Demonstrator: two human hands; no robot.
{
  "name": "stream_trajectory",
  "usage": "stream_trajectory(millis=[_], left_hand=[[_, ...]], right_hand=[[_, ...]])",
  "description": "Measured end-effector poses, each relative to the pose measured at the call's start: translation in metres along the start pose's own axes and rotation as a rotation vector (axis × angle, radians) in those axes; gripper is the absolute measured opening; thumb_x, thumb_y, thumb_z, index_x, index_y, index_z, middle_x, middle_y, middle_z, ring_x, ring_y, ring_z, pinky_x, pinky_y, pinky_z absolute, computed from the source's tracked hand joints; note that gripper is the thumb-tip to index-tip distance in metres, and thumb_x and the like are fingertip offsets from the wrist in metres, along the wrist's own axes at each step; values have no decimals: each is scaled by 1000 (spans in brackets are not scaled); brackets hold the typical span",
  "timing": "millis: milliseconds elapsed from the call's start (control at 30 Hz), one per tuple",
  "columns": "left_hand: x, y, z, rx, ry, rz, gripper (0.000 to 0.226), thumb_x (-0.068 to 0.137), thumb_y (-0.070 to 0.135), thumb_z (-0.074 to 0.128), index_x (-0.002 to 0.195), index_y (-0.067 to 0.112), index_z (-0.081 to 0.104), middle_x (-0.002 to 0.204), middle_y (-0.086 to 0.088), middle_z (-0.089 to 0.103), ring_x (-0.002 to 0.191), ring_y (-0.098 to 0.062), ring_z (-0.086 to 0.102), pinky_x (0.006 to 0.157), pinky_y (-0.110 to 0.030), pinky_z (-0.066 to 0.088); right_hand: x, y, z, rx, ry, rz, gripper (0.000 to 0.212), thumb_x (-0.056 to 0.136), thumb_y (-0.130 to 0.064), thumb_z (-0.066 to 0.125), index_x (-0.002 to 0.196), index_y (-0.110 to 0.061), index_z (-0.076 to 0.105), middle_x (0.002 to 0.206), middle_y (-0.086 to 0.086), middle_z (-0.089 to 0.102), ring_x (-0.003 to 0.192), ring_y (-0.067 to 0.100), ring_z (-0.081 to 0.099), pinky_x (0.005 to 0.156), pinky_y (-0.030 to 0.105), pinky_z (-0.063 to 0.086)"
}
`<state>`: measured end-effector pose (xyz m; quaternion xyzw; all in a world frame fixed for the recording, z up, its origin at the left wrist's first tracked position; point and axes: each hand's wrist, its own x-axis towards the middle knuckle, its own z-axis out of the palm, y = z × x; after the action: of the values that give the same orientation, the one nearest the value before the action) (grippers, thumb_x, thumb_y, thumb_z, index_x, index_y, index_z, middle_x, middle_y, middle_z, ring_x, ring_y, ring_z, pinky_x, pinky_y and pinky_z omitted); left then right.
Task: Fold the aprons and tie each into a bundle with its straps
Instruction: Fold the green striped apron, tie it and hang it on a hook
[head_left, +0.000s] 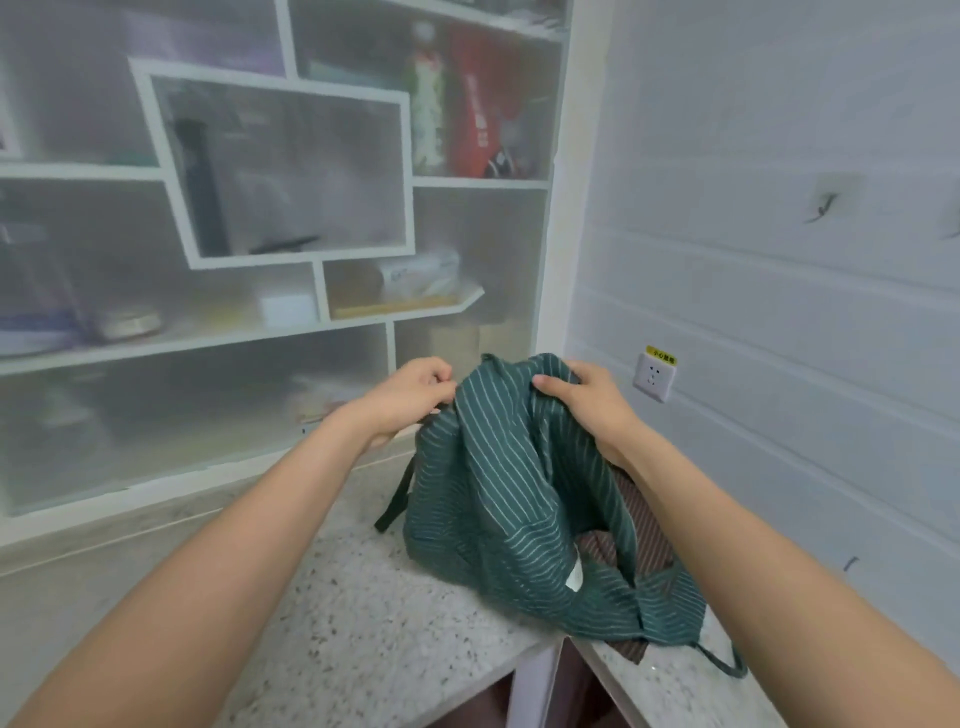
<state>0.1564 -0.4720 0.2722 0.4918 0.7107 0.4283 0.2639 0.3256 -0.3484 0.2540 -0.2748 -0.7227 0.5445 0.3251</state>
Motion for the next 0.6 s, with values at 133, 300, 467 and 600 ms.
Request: stream_trajectory(millis=[133,300,467,600], left_hand=[[-10,1,-14,-202,-49,-12,10,94,10,41,86,10,48,73,-4,48,64,-18,36,60,-24,33],[-17,3,-31,-42,0,91,21,92,28,58,97,10,68,89,-2,70,82,-14,64,74,-23,46],[-10,-11,-56,-64,162,138,13,94,17,55,90,11,66,84,-1,65,82,-16,60,83,-31,47],[-6,-20,-80,-107,418,114,16,94,17,54,100,12,67,101,-6,66,101,-28,61,96,-43,46]], right_hand=[[-3,-22,26,-45,7,-89,13,93,-11,57,92,-2,66,81,6,69,70,15,66,69,25,55],[-1,-37,46,-219,25,-142,11,86,-20,67,89,-10,64,84,4,69,70,12,65,65,23,53],[6,-38,45,-468,-213,180,79,62,-54,80,123,-10,57,119,7,64,105,24,63,96,41,49],[11,-38,45,-712,-255,139,36,77,-24,75,100,2,64,95,15,68,84,26,65,82,35,53]])
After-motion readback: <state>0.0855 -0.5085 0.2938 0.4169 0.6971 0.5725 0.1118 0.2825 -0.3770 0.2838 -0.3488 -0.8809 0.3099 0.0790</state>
